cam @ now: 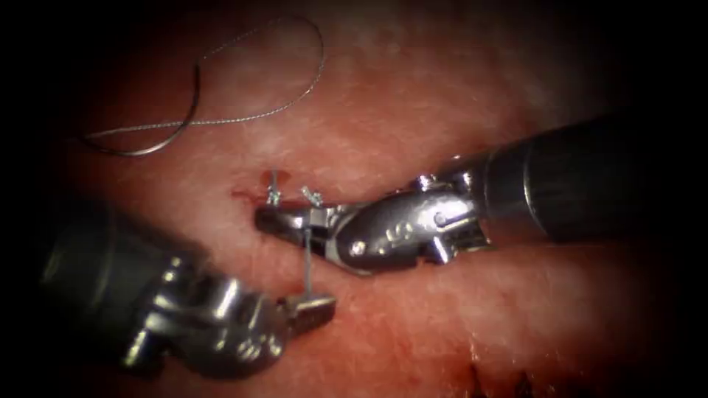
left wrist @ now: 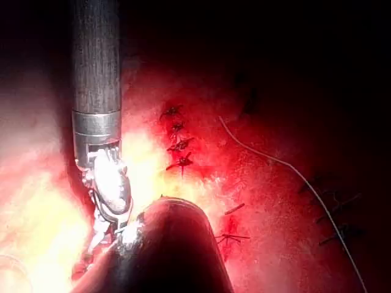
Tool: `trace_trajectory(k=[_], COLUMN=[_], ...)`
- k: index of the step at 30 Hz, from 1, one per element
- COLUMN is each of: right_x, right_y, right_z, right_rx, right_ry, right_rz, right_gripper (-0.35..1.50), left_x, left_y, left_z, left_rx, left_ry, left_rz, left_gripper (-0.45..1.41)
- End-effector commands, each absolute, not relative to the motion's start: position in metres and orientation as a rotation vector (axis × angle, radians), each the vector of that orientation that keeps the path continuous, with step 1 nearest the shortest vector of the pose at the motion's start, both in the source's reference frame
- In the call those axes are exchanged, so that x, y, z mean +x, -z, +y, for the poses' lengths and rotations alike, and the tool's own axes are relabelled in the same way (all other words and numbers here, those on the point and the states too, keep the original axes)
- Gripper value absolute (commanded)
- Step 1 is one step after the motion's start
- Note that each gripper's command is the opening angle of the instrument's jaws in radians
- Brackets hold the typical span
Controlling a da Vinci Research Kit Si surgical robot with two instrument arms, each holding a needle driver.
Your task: Wound Closure
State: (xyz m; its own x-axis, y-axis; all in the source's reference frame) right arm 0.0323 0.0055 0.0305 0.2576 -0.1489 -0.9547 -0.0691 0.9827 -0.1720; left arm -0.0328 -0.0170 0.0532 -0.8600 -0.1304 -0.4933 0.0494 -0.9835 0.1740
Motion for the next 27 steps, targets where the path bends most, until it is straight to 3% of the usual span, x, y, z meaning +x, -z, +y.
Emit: trace_trajectory(k=[1, 8, 15, 21, 22, 27], right_x=[0.0321, 0.0277, 0.0274, 0.0274, 0.0274, 0.0274], right_y=[-0.03, -0.025, -0.026, -0.026, -0.026, -0.026], right_z=[0.005, 0.007, 0.007, 0.007, 0.007, 0.007], right_rx=[-0.194, -0.179, -0.183, -0.184, -0.184, -0.184], right_ry=[0.015, -0.047, -0.05, -0.05, -0.05, -0.05], right_rz=[1.308, 1.306, 1.304, 1.304, 1.304, 1.3], right_gripper=[1.38, 1.47, 1.47, 1.47, 1.47, 1.47], left_x=[-0.033, -0.0323, -0.0231, -0.019, -0.0185, -0.0153], left_y=[-0.053, -0.05, -0.054, -0.059, -0.06, -0.065], left_z=[-0.019, -0.024, -0.024, -0.024, -0.024, -0.023], left_rx=[0.813, 0.993, 1.055, 1.165, 1.193, 1.259], left_ry=[2.923, 2.889, 2.991, 3.114, 3.132, 3.232], left_rz=[-0.224, -0.126, -0.07, 0.026, 0.038, 0.077], left_gripper=[-0.45, -0.45, -0.45, -0.45, -0.4, 0.44])
